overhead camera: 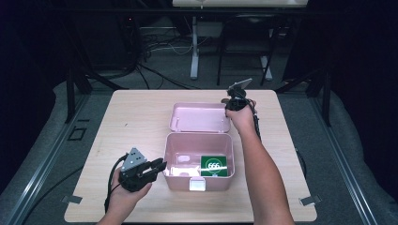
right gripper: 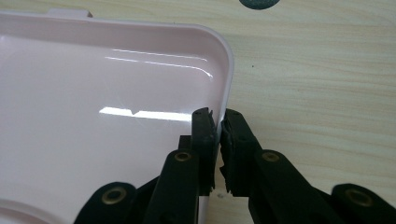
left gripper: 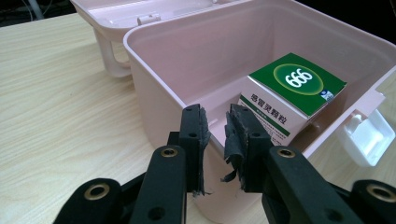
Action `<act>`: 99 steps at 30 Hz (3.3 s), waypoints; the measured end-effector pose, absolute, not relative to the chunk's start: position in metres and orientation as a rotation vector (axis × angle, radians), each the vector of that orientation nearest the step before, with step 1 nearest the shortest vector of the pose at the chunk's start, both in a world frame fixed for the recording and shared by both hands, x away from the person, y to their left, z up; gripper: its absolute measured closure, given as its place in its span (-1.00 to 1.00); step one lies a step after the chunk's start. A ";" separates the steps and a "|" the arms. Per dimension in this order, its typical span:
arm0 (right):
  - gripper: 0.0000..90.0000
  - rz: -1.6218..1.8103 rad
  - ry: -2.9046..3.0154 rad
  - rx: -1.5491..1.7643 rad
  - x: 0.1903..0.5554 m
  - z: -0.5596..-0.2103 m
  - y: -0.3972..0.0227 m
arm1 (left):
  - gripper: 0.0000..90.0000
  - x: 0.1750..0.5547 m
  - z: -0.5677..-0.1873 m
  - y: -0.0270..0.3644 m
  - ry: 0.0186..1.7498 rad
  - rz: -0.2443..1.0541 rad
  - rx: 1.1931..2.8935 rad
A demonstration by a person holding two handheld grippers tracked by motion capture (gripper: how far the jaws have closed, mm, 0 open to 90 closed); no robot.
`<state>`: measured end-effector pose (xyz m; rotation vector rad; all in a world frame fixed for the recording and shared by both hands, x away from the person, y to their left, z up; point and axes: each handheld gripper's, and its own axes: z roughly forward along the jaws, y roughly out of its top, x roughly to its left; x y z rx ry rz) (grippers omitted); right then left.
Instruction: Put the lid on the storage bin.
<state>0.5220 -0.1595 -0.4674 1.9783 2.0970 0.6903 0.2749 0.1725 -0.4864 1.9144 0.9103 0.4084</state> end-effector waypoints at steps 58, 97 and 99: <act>0.94 0.944 1.990 1.700 0.463 -0.390 -0.164 | 0.71 0.275 -0.487 0.171 0.920 0.422 1.906; 0.94 1.113 1.959 1.440 0.390 -0.377 -0.173 | 0.71 0.274 -0.487 0.170 0.925 0.436 1.903; 0.94 1.115 1.954 1.422 0.385 -0.378 -0.172 | 0.71 0.274 -0.487 0.169 0.925 0.436 1.902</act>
